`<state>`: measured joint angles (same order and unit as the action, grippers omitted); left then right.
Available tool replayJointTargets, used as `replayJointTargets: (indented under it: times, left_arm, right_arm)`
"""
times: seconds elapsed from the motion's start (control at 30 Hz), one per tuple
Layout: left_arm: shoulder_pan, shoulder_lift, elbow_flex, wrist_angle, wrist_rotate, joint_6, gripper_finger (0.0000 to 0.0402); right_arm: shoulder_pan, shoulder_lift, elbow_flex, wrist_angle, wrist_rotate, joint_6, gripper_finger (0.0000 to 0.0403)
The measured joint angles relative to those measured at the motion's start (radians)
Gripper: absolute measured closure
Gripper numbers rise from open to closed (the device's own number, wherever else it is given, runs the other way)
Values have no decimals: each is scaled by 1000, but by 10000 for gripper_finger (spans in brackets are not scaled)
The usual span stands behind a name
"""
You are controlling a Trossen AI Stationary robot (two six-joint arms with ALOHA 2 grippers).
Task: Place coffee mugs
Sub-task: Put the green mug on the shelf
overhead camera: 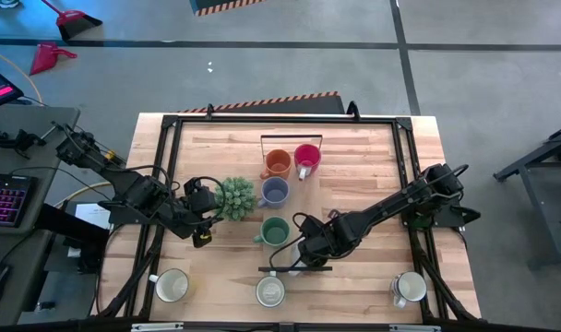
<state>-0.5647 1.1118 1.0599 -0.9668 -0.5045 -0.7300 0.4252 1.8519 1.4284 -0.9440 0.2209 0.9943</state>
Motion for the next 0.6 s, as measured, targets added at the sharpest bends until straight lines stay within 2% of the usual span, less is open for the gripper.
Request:
replayJointTargets:
  times: [0.23, 0.6]
  left_arm:
    - [0, 0, 0, 0, 0, 0, 241]
    - [0, 0, 0, 0, 0, 0, 241]
  right_arm:
    - [0, 0, 0, 0, -4, -7, 398]
    - [0, 0, 0, -1, 10, -8, 317]
